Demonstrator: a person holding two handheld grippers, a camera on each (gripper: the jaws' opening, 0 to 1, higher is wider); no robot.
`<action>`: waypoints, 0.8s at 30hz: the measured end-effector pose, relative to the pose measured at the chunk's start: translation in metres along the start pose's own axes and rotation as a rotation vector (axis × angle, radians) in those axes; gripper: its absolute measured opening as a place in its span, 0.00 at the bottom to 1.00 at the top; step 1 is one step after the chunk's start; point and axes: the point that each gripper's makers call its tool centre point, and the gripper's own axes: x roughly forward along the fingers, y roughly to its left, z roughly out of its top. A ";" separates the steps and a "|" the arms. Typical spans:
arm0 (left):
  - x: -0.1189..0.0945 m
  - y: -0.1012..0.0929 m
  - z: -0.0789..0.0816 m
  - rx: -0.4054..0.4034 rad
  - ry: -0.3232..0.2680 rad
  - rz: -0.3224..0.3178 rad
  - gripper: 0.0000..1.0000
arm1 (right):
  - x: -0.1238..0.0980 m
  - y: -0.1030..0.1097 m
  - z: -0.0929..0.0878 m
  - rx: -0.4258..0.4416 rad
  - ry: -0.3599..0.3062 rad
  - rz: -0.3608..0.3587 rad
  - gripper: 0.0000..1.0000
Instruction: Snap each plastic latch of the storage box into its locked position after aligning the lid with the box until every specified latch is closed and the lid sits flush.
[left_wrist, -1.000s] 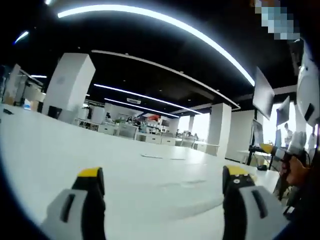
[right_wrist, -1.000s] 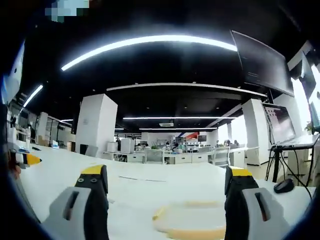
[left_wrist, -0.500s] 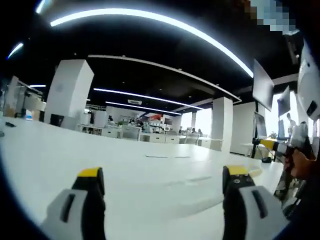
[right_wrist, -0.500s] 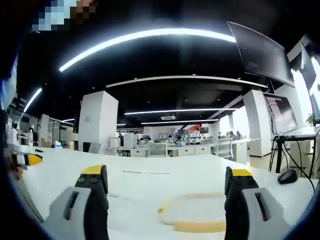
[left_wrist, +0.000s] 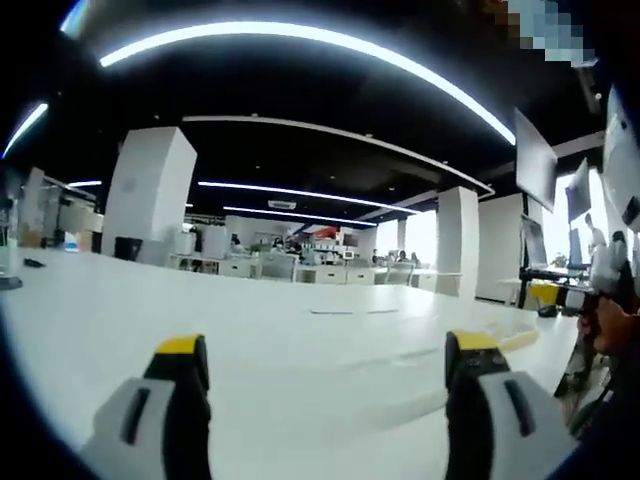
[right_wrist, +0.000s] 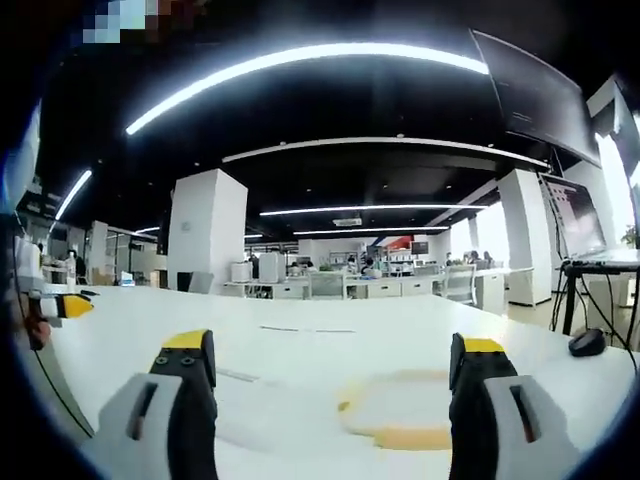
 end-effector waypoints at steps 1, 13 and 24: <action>0.000 0.001 0.000 0.000 0.000 0.003 1.00 | 0.000 0.001 0.000 -0.007 0.000 0.003 1.00; 0.002 0.002 0.001 0.018 0.006 0.006 1.00 | -0.003 -0.003 0.001 -0.006 -0.003 0.004 1.00; -0.001 0.007 -0.001 0.033 0.018 0.025 1.00 | -0.005 -0.004 0.000 -0.038 0.011 -0.006 1.00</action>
